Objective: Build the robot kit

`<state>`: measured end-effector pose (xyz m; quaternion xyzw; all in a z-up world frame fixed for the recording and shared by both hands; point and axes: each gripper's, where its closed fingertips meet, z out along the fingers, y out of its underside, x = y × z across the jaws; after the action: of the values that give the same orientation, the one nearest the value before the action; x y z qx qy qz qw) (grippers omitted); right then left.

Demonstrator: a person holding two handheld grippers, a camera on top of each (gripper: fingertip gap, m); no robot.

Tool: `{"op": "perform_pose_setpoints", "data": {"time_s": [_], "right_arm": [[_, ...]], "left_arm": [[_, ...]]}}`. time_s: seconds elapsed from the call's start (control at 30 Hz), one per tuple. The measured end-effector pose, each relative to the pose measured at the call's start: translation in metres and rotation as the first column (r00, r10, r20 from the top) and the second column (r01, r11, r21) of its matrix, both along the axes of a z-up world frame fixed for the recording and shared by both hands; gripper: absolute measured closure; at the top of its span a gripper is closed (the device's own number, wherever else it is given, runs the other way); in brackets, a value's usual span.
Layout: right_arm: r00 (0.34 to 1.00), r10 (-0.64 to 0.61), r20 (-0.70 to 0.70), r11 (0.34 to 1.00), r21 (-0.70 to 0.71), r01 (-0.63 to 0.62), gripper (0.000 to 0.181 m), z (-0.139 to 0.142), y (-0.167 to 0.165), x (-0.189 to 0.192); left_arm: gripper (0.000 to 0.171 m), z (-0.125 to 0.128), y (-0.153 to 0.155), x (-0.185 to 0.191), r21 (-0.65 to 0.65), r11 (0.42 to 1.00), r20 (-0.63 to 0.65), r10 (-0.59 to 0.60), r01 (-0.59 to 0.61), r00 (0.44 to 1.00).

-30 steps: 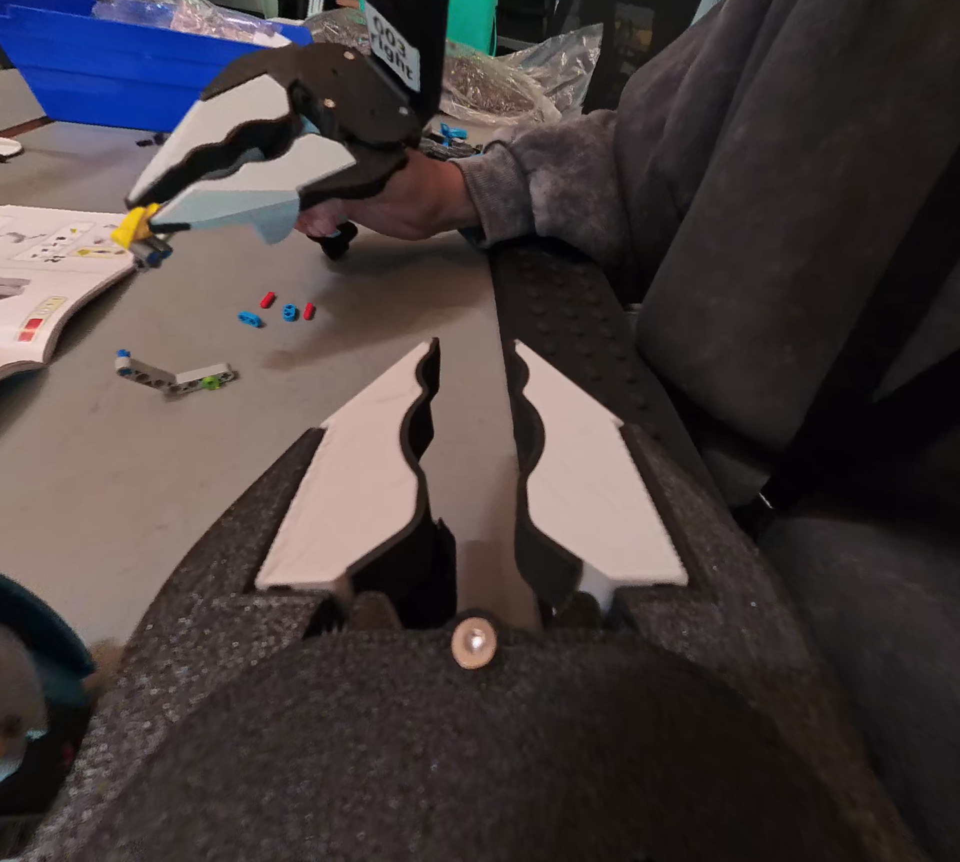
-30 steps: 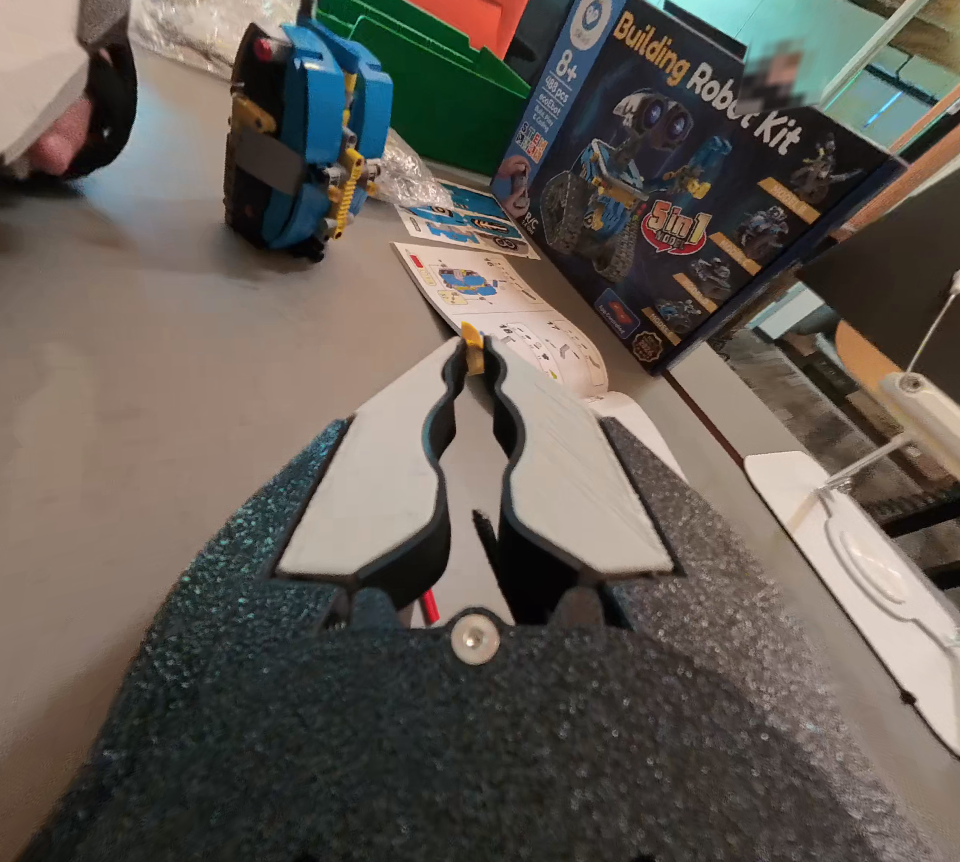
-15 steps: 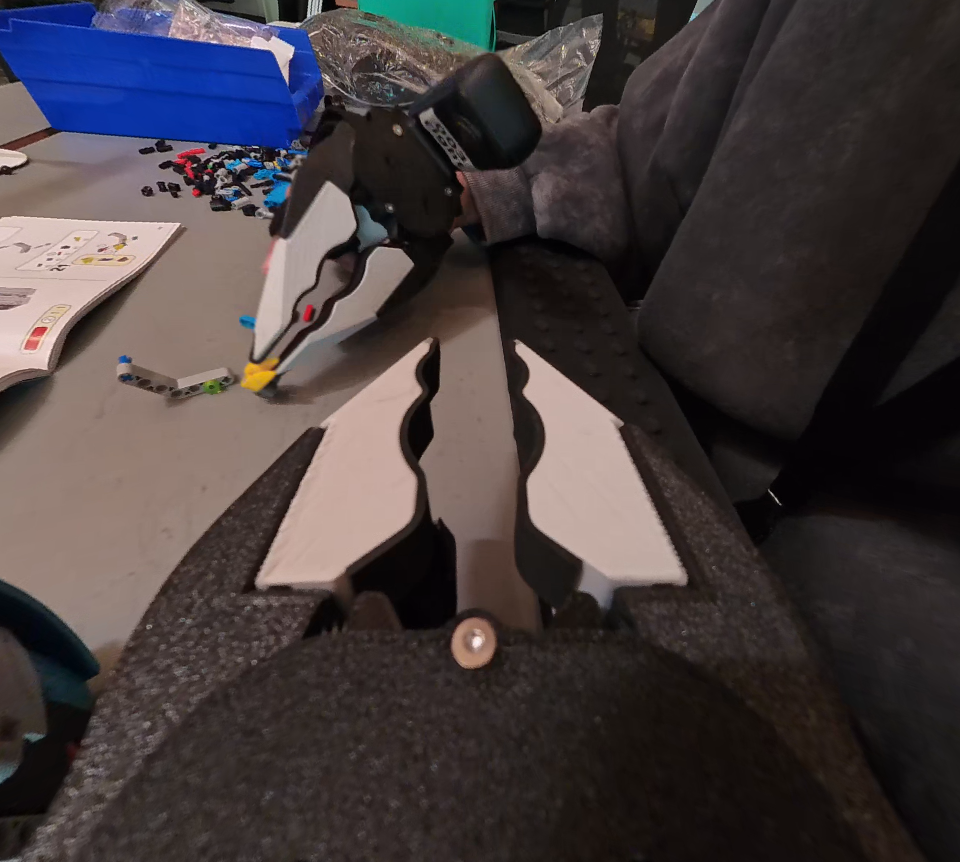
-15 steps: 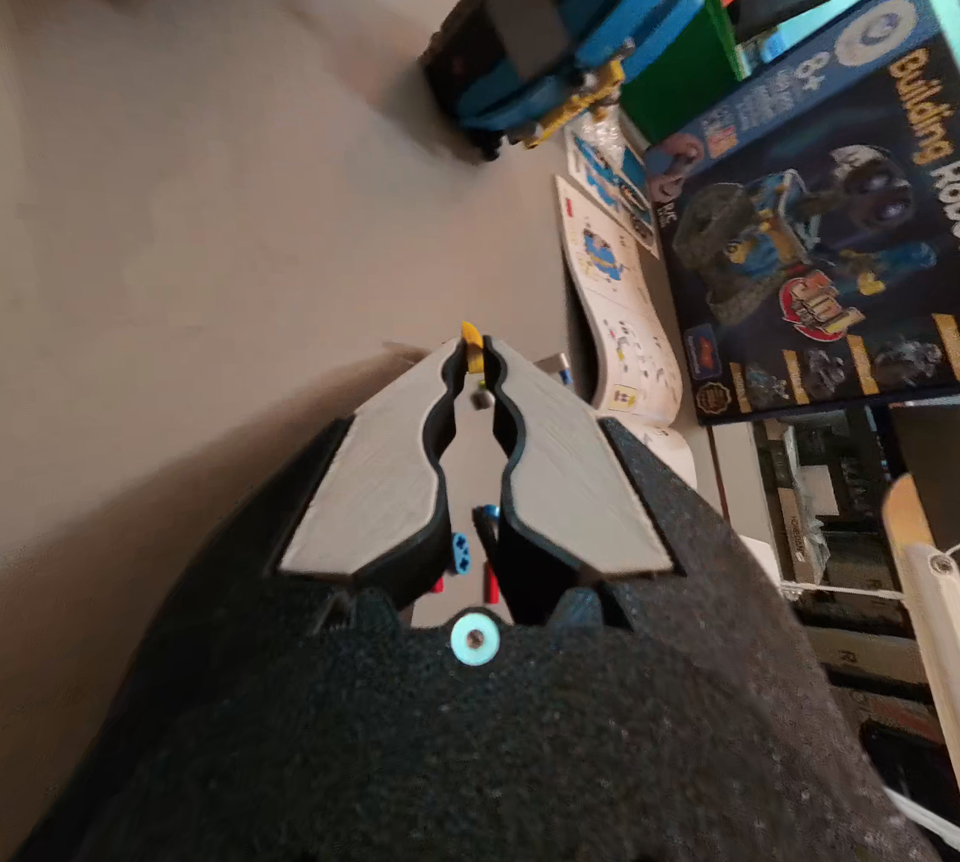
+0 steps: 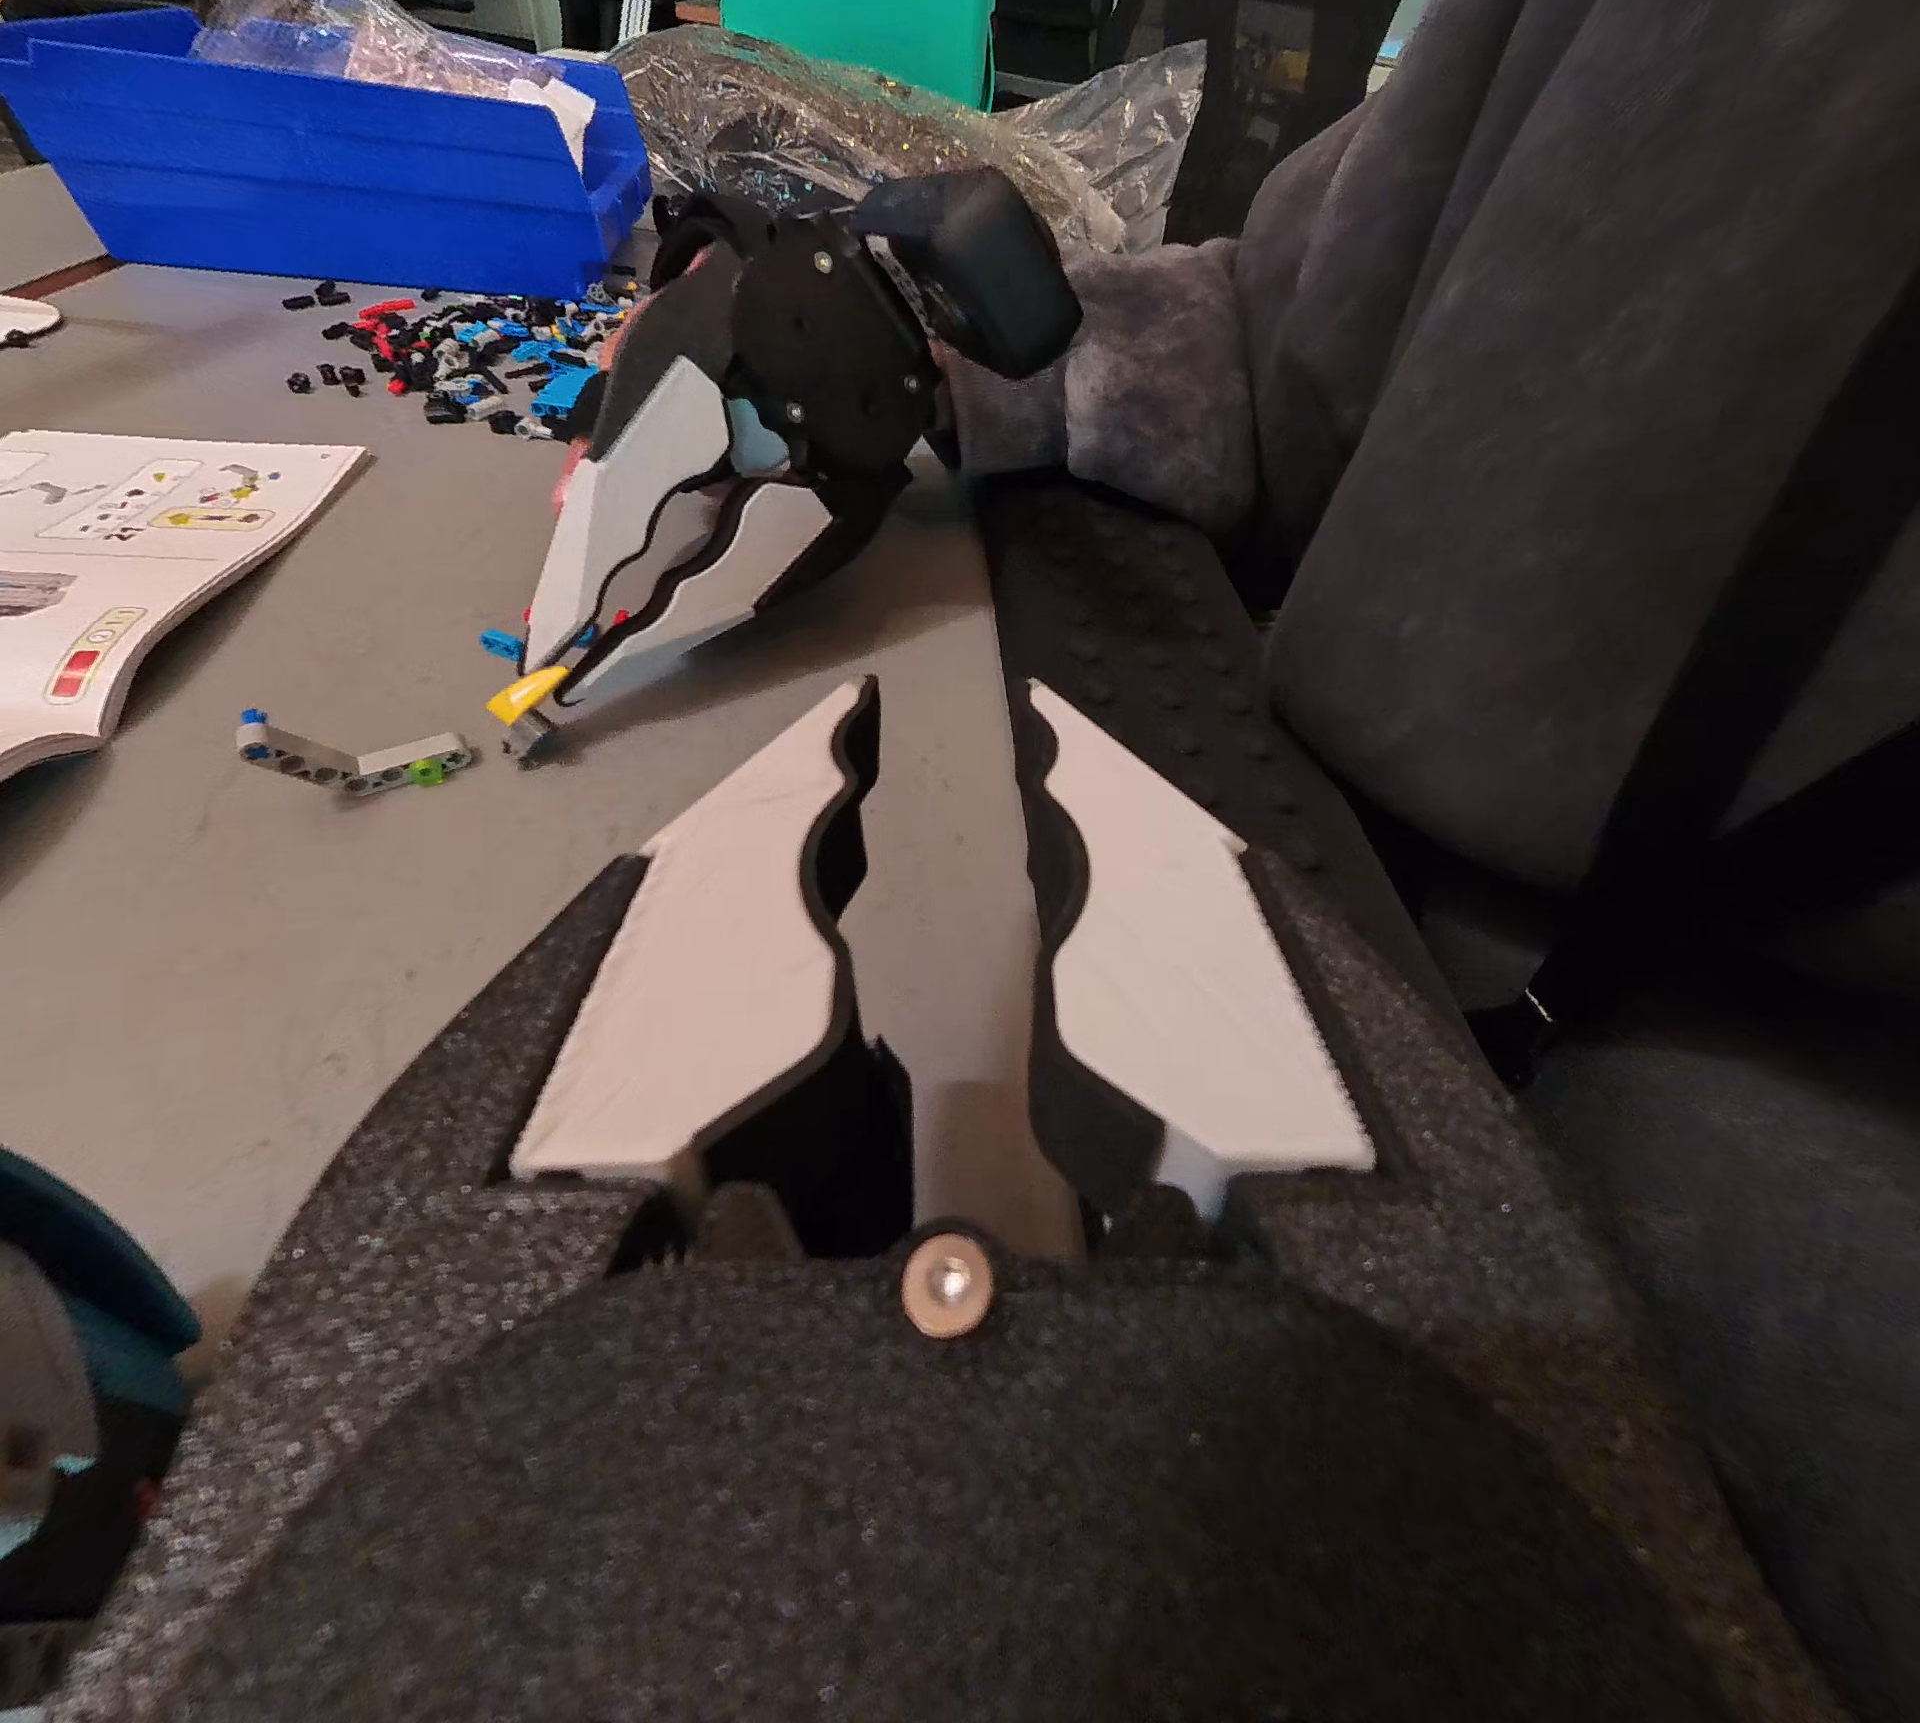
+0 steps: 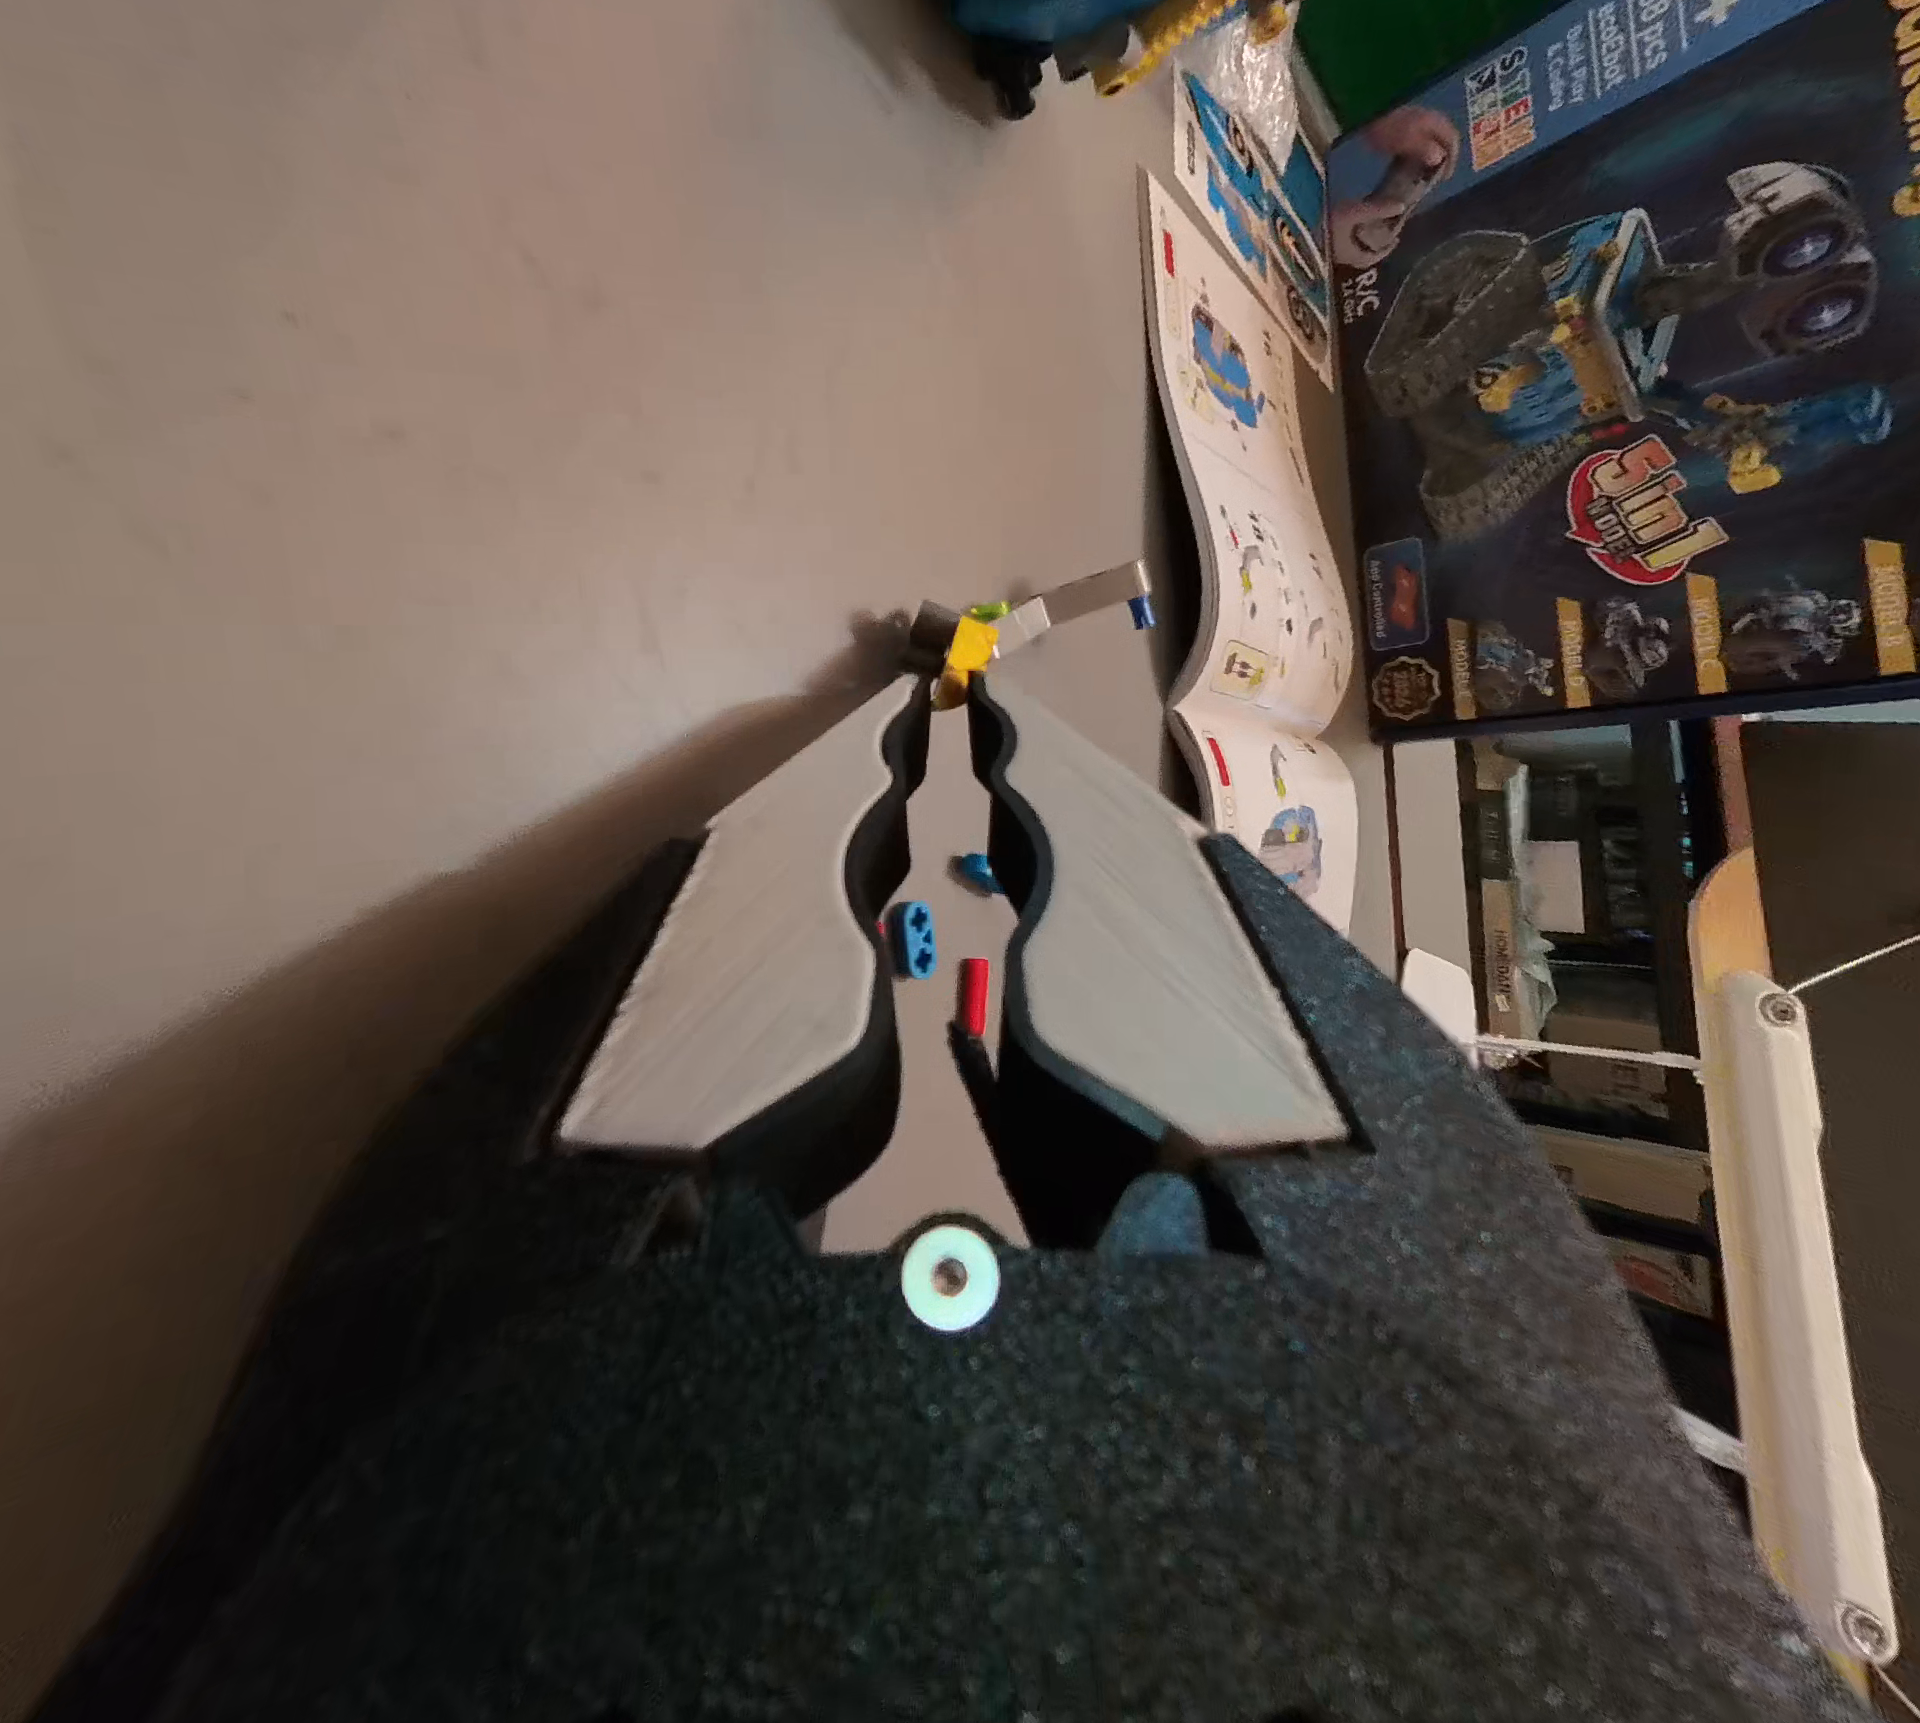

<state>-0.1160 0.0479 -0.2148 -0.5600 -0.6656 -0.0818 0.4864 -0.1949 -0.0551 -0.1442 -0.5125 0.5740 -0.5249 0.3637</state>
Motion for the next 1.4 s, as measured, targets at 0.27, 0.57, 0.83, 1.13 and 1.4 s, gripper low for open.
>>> {"op": "perform_pose_setpoints", "data": {"time_s": [0.27, 0.57, 0.83, 1.13, 1.4], "right_arm": [[0.977, -0.040, 0.208, 0.974, 0.226, -0.009, 0.175, -0.002, 0.008, 0.006], [0.959, -0.040, 0.280, 0.963, 0.268, -0.038, 0.169, -0.005, 0.004, 0.003], [0.990, -0.010, 0.143, 0.972, 0.233, -0.024, 0.156, 0.010, -0.001, -0.006], [0.836, -0.334, -0.436, 0.889, -0.440, 0.126, 0.141, 0.049, 0.027, 0.037], [0.899, -0.316, -0.304, 0.805, -0.587, 0.085, 0.155, 0.014, 0.009, 0.057]], "left_arm": [[0.146, 0.000, 0.001, 0.000, -0.009, 1.000, 0.002, 0.000, 0.000, 1.000], [0.146, 0.000, 0.000, 0.000, -0.005, 1.000, 0.002, 0.001, -0.001, 1.000], [0.146, 0.000, -0.001, 0.000, -0.001, 1.000, 0.001, 0.000, 0.000, 1.000], [0.147, 0.000, -0.002, -0.001, -0.005, 1.000, -0.002, -0.004, 0.004, 1.000], [0.147, 0.001, 0.000, -0.002, -0.018, 1.000, 0.005, -0.001, 0.001, 1.000]]}}
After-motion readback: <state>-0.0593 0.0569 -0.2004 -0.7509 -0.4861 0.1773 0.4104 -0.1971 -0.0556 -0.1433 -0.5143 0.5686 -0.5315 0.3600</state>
